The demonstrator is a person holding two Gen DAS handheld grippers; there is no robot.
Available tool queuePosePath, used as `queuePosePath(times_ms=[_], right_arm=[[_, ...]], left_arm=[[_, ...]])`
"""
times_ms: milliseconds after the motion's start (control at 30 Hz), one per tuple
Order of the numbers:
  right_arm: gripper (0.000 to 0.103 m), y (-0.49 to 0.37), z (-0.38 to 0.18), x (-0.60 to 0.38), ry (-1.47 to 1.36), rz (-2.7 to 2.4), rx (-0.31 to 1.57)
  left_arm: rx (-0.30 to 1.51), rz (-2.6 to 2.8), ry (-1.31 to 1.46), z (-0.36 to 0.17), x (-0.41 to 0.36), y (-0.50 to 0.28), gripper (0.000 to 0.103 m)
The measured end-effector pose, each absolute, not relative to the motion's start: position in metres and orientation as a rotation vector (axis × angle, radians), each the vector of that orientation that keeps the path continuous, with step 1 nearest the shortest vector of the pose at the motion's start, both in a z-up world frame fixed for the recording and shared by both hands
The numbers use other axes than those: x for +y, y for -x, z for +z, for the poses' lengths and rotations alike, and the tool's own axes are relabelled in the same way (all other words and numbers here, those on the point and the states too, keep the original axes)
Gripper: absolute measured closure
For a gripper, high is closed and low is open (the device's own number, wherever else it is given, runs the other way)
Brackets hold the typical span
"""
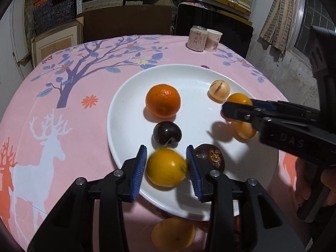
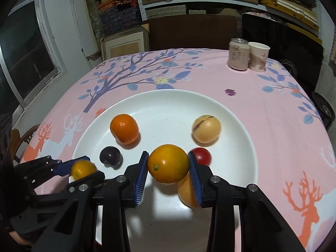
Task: Organize fruits
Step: 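Carry both citrus fruits over the white plate and open both tools, then grasp a dark purple fruit with the left tool while the right tool grasps a red tomato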
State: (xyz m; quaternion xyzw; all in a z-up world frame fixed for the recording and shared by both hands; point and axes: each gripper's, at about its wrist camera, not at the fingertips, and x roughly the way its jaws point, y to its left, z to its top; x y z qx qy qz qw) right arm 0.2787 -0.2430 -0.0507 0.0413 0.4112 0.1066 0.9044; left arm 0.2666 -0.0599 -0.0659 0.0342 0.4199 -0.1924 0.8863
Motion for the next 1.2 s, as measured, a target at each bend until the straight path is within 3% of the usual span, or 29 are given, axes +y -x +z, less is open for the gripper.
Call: queuePosePath(times_ms=[100,133,400,800,833,900,1067,1200], right_arm=[[0.041,-0.271,-0.046,-0.241,-0.076,0.202,0.805],[0.039,-0.268,-0.043,-0.242,-0.073,0.193,0.786],[0.039,-0.211,-0.024,-0.266,-0.113,0.175,0.738],[0.039,-0.097,-0.06,-0.293,-0.239,0.138,0.732],[0.039,-0.093,-0.062,-0.293,-0.244,0.136,0.733],[0.039,-0.088,-0.066,-0.291,-0.245,0.135,0.742],[0.039,-0.081,-0.073,-0.286,-0.252,0.147,0.758],[0.039,-0.076,-0.074,-0.288,-0.255,0.142,0.756]], left_arm=[[0.809,-0.385,-0.059,-0.053,-0.054,-0.258,0.024],[0.786,-0.382,-0.059,-0.049,-0.053,-0.255,0.023],[0.742,-0.38,-0.053,-0.033,-0.033,-0.215,0.023],[0.803,-0.423,-0.215,-0.066,-0.016,-0.105,0.023],[0.797,-0.42,-0.236,-0.069,-0.018,-0.1,0.024],[0.799,-0.42,-0.288,-0.076,-0.025,-0.092,0.042],[0.797,-0.495,-0.296,-0.075,-0.037,-0.08,0.056],[0.804,-0.515,-0.332,-0.078,-0.047,-0.075,0.058]])
